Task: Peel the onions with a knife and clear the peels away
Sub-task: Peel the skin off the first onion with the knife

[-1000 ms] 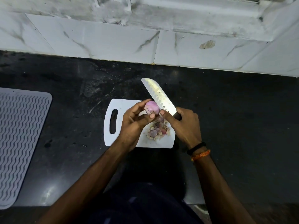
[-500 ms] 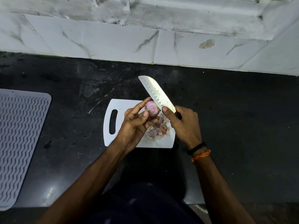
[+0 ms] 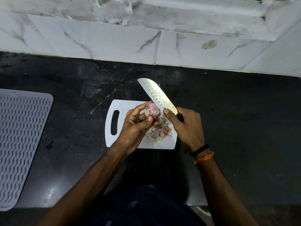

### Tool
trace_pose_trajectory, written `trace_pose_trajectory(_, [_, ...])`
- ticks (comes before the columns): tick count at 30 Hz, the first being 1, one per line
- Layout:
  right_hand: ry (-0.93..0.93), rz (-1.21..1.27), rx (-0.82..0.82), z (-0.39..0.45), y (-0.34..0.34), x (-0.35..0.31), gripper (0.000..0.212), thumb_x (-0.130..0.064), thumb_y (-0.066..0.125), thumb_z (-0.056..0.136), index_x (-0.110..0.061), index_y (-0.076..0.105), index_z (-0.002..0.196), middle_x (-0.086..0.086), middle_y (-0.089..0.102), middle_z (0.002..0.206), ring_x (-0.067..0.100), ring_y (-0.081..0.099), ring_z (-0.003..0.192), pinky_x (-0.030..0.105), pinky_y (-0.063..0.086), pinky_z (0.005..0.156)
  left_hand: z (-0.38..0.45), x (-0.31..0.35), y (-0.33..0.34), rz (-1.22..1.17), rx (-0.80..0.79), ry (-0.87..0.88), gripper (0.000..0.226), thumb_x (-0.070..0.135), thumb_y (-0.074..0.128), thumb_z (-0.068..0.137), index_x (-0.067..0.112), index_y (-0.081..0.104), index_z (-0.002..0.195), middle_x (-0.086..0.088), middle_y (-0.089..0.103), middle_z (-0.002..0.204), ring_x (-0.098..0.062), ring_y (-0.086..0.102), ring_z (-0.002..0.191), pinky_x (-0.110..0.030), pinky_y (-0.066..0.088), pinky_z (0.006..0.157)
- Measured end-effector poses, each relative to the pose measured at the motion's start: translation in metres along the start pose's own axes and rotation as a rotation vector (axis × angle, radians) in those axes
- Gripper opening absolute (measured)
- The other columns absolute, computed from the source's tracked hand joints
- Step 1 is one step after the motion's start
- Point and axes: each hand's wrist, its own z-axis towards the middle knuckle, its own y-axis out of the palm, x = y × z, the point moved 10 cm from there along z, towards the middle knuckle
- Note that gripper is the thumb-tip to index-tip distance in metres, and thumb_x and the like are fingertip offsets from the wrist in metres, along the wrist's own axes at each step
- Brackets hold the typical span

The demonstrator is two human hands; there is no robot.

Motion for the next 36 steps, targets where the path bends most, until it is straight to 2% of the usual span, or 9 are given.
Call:
trace_pose_trajectory(7, [-0.029,0.036,0.007,-0.002,0.003,-0.002,0.070,-0.073,0.048,0.087,-0.008,0.071,0.080,0.003,0.066,0.065,0.019,0.062,0.057,0.045,0.050,0.054,0.000,0.002,0.001,-0.019,-0.002,0.017,0.058,0.032,0.093,0.066,0.017,0.071,0.117,-0.015,0.069,0.121,-0.027,0.069,0.104,-0.034,0.059,0.083])
trace_pose_trajectory(12, [-0.037,-0.006,0.044,-0.004,0.004,-0.008,0.077,-0.083,0.044,0.082,-0.011,0.067,0.067,0.001,0.058,0.055,0.017,0.055,0.050,0.039,0.046,0.051,-0.001,0.002,-0.004,0.008,0.041,0.006,0.053,0.031,0.093,0.065,0.020,0.071,0.112,-0.011,0.071,0.117,-0.026,0.069,0.105,-0.032,0.059,0.077])
trace_pose_trajectory(15, [-0.014,-0.072,0.053,-0.003,0.005,-0.007,0.070,-0.081,0.047,0.080,-0.016,0.067,0.067,-0.002,0.061,0.058,0.013,0.056,0.052,0.036,0.049,0.051,-0.001,-0.001,-0.008,0.026,0.073,-0.005,0.046,0.022,0.089,0.071,0.015,0.069,0.112,-0.016,0.068,0.117,-0.028,0.069,0.101,-0.031,0.059,0.075])
trace_pose_trajectory(19, [0.034,-0.096,0.067,-0.002,0.001,-0.001,0.065,-0.079,0.049,0.079,-0.017,0.068,0.070,-0.004,0.064,0.062,0.008,0.058,0.055,0.029,0.047,0.052,-0.001,-0.006,-0.012,-0.011,0.132,-0.048,0.064,0.026,0.080,0.074,0.000,0.056,0.127,-0.029,0.057,0.130,-0.027,0.072,0.094,-0.031,0.060,0.071])
trace_pose_trajectory(22, [0.078,-0.094,0.052,-0.001,-0.004,0.004,0.048,-0.070,0.058,0.082,-0.024,0.066,0.073,-0.011,0.065,0.068,0.002,0.058,0.059,0.019,0.041,0.055,0.001,-0.008,-0.009,-0.031,0.090,-0.057,0.056,0.021,0.074,0.083,-0.001,0.054,0.131,-0.025,0.061,0.127,-0.028,0.069,0.103,-0.033,0.059,0.078])
trace_pose_trajectory(24, [0.083,-0.100,0.038,-0.001,-0.007,0.002,0.034,-0.061,0.067,0.084,-0.033,0.055,0.069,-0.018,0.058,0.064,-0.002,0.054,0.056,0.012,0.034,0.055,0.001,-0.007,-0.003,-0.057,0.033,-0.049,0.060,0.026,0.082,0.081,0.003,0.055,0.129,-0.024,0.064,0.128,-0.027,0.067,0.109,-0.033,0.057,0.084])
trace_pose_trajectory(29, [0.102,0.006,-0.044,0.001,-0.003,0.007,0.036,-0.050,0.076,0.081,-0.021,0.072,0.102,-0.013,0.071,0.080,0.001,0.065,0.068,0.017,0.046,0.057,0.003,-0.007,0.002,-0.077,-0.022,-0.048,0.075,0.028,0.088,0.074,0.003,0.054,0.136,-0.027,0.059,0.135,-0.034,0.059,0.122,-0.036,0.052,0.099])
trace_pose_trajectory(32, [0.110,0.086,-0.090,0.001,0.000,0.007,0.031,-0.038,0.081,0.080,-0.024,0.072,0.107,-0.017,0.069,0.076,-0.001,0.067,0.074,0.017,0.050,0.061,0.005,-0.008,-0.003,-0.045,-0.006,-0.043,0.078,0.025,0.089,0.074,0.002,0.052,0.139,-0.025,0.051,0.145,-0.038,0.054,0.131,-0.045,0.048,0.107])
trace_pose_trajectory(36, [0.115,0.116,-0.171,0.001,0.009,0.007,0.038,-0.030,0.082,0.081,-0.022,0.069,0.116,-0.013,0.071,0.100,0.004,0.066,0.092,0.022,0.055,0.075,0.007,-0.010,-0.010,-0.022,0.017,-0.036,0.065,0.008,0.077,0.083,-0.002,0.049,0.141,-0.026,0.048,0.146,-0.042,0.052,0.133,-0.051,0.045,0.110])
